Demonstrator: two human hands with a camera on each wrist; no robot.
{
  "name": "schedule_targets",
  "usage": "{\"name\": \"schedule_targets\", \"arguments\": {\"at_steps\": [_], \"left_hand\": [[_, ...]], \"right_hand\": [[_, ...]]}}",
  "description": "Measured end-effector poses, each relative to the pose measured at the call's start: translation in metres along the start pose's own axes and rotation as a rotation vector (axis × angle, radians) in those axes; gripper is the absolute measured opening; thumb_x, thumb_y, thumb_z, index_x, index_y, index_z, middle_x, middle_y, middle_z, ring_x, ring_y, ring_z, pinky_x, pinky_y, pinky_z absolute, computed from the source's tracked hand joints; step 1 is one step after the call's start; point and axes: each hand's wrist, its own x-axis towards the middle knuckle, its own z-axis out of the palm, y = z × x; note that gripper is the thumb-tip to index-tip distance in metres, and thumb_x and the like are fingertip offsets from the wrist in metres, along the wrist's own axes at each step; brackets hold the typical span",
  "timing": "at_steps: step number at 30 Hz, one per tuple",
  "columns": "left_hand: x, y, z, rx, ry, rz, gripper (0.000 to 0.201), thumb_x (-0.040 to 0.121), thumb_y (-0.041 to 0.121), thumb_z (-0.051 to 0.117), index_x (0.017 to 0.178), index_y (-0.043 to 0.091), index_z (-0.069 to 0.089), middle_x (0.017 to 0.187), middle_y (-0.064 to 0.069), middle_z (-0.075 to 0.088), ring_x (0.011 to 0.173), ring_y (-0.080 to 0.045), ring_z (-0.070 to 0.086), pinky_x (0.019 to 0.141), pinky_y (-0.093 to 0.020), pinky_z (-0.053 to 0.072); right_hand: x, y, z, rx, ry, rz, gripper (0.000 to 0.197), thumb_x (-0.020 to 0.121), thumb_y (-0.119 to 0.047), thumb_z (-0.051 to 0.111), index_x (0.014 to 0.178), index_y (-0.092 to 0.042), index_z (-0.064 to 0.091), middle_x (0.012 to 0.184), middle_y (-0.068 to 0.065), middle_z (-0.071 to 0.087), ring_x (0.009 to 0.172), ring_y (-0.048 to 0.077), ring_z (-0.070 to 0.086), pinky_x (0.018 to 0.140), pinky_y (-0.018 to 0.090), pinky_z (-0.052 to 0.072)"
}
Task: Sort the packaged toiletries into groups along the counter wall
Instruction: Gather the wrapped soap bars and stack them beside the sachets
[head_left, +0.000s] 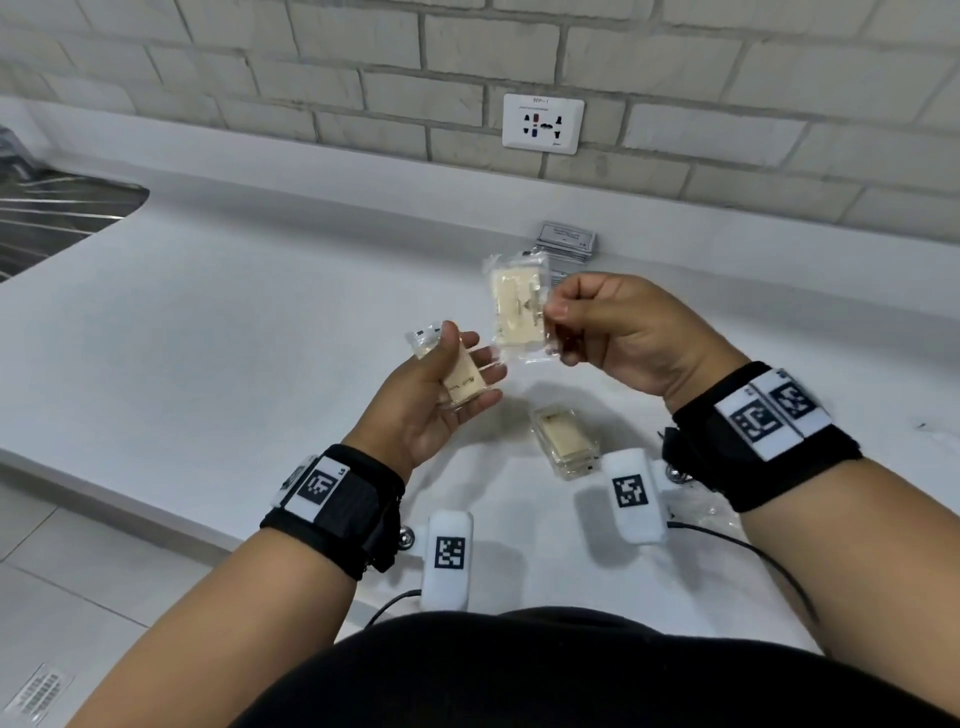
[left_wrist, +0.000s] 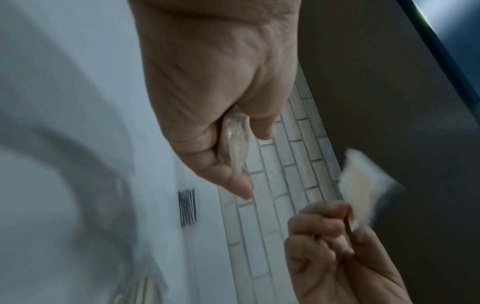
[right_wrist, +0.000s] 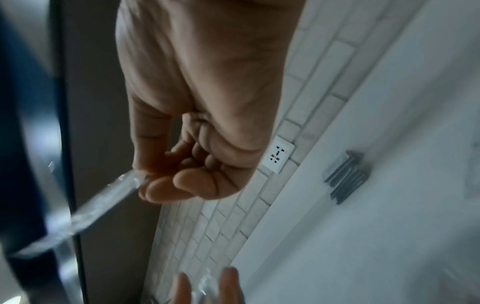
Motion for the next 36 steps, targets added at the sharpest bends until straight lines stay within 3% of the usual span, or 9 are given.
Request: {"name": "schedule_targets", "arguments": {"at_steps": [4,8,11,15,18,21,23,27,36], "left_hand": [[0.001,0.000,-0.008,0.058,0.095,-0.059,0.022,0.095,0.034,0.054,0.096,0.013,0.062,0.087,-0.005,0.069,0.072,-0.015,0.070,0.058,-0.026,0.057],[-0.001,-0.003,-0.005,0.108,0.106,-0.112,0.019,0.095,0.031,0.057,0.094,0.013,0.063,0.075,-0.001,0.070,0.067,-0.014,0.068,0.056,-0.025,0.056],[-0.002,-0.005,-0.004,0.169,0.096,-0.156,0.022,0.094,0.034,0.058,0.092,0.013,0.065,0.074,0.000,0.070,0.065,-0.013,0.068,0.054,-0.024,0.055],[-0.004,-0.002,0.002,0.190,0.030,-0.260,0.039,0.092,0.046,0.054,0.091,0.009,0.066,0.077,-0.005,0.071,0.062,-0.013,0.069,0.050,-0.022,0.055],[-0.005,0.002,0.007,0.110,0.031,-0.280,0.020,0.090,0.030,0.062,0.091,0.010,0.062,0.074,-0.006,0.069,0.057,-0.013,0.066,0.047,-0.020,0.053],[-0.004,0.003,0.011,0.076,0.076,-0.190,0.005,0.086,0.013,0.067,0.088,0.010,0.064,0.071,-0.002,0.068,0.056,-0.012,0.066,0.051,-0.020,0.055],[-0.002,0.002,0.012,0.089,0.096,-0.093,0.006,0.084,0.010,0.069,0.087,0.013,0.065,0.073,0.002,0.068,0.062,-0.011,0.067,0.057,-0.022,0.057],[0.000,0.000,0.013,0.138,0.098,0.007,0.011,0.083,0.012,0.070,0.094,0.012,0.067,0.084,-0.002,0.068,0.076,-0.015,0.067,0.061,-0.023,0.057],[0.000,-0.005,0.017,0.218,0.072,0.015,0.006,0.084,0.012,0.068,0.091,0.013,0.069,0.084,-0.002,0.069,0.071,-0.011,0.067,0.062,-0.021,0.057]], "right_hand": [[0.000,0.000,-0.010,-0.497,0.033,0.077,0.014,0.083,-0.001,0.065,0.073,-0.011,0.064,0.070,0.004,0.069,0.060,0.014,0.059,0.055,0.026,0.042],[0.000,0.002,-0.012,-0.415,0.012,0.129,0.018,0.086,0.000,0.061,0.072,-0.011,0.063,0.069,0.003,0.066,0.057,0.012,0.056,0.051,0.022,0.042],[0.005,0.004,-0.011,-0.784,0.124,0.086,0.010,0.082,-0.007,0.064,0.074,-0.013,0.065,0.066,-0.005,0.066,0.059,0.012,0.058,0.053,0.024,0.042],[0.002,0.013,-0.001,-1.201,0.051,-0.248,0.005,0.084,-0.016,0.059,0.081,-0.014,0.063,0.071,-0.008,0.059,0.062,0.010,0.057,0.061,0.028,0.046],[0.001,0.024,0.000,-1.478,-0.051,-0.574,0.022,0.086,-0.027,0.045,0.086,-0.015,0.064,0.093,-0.002,0.065,0.071,0.023,0.062,0.056,0.035,0.050],[0.001,0.039,-0.005,-1.352,0.062,-0.666,0.019,0.089,-0.026,0.052,0.090,-0.018,0.069,0.116,-0.004,0.066,0.077,0.018,0.067,0.062,0.026,0.050],[0.002,0.044,-0.006,-0.988,0.215,-0.467,0.014,0.089,-0.017,0.062,0.097,-0.025,0.068,0.121,-0.009,0.063,0.084,0.011,0.068,0.074,0.025,0.050],[0.004,0.037,0.002,-0.257,0.207,-0.115,0.029,0.087,-0.002,0.065,0.103,-0.026,0.061,0.087,0.005,0.068,0.065,0.019,0.068,0.064,0.032,0.054],[0.006,0.032,0.002,-0.111,0.175,-0.034,0.017,0.082,0.003,0.067,0.092,-0.010,0.063,0.065,0.003,0.063,0.051,0.018,0.059,0.048,0.027,0.051]]}}
